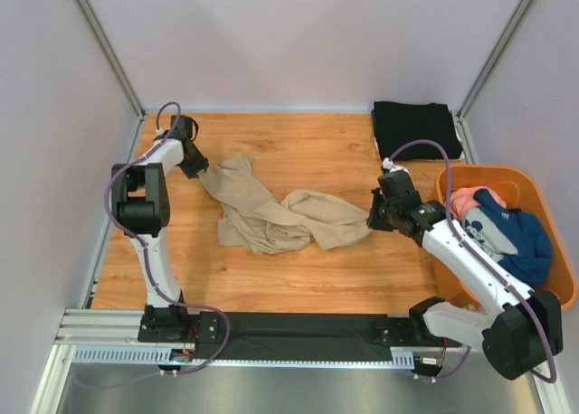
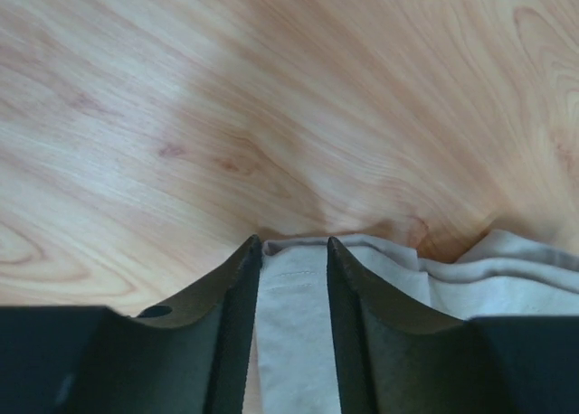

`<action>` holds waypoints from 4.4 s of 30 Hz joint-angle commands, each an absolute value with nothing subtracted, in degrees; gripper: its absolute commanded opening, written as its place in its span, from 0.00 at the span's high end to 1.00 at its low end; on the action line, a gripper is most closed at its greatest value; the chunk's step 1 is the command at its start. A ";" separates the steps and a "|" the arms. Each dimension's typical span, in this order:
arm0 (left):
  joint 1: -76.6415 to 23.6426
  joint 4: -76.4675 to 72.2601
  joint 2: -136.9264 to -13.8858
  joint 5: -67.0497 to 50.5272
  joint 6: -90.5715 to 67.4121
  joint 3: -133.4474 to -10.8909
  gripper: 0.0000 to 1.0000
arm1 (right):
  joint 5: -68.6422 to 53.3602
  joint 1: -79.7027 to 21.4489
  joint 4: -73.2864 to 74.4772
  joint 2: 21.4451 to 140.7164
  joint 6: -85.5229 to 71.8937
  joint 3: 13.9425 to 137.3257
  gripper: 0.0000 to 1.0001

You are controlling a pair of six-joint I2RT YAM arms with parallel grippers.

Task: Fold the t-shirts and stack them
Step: Flatten the tshirt out

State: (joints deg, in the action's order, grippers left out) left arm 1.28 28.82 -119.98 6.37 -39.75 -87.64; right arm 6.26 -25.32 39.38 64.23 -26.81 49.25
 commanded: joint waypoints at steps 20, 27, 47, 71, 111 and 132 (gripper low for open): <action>1.49 21.53 -101.28 1.40 -38.49 -72.52 1.00 | -7.29 -15.82 37.27 63.46 -24.70 51.50 1.00; 1.58 31.27 -83.08 3.42 -37.18 -71.63 1.00 | -6.95 -15.56 45.67 61.88 -23.12 63.70 1.00; 1.41 62.85 -51.43 6.95 -29.54 -121.55 1.00 | 2.46 -13.01 69.87 45.44 -39.29 113.36 1.00; 10.28 57.19 -100.76 -3.94 -23.92 -111.34 0.74 | 5.20 -11.87 65.48 126.19 -26.89 154.78 0.23; -1.58 42.98 -64.42 -7.29 -21.36 -55.37 0.45 | -11.96 -13.71 37.35 144.49 -32.34 130.53 0.32; -1.58 41.75 -63.28 -8.35 -22.15 -54.41 0.47 | -26.56 -23.64 9.50 156.80 -40.78 151.00 0.46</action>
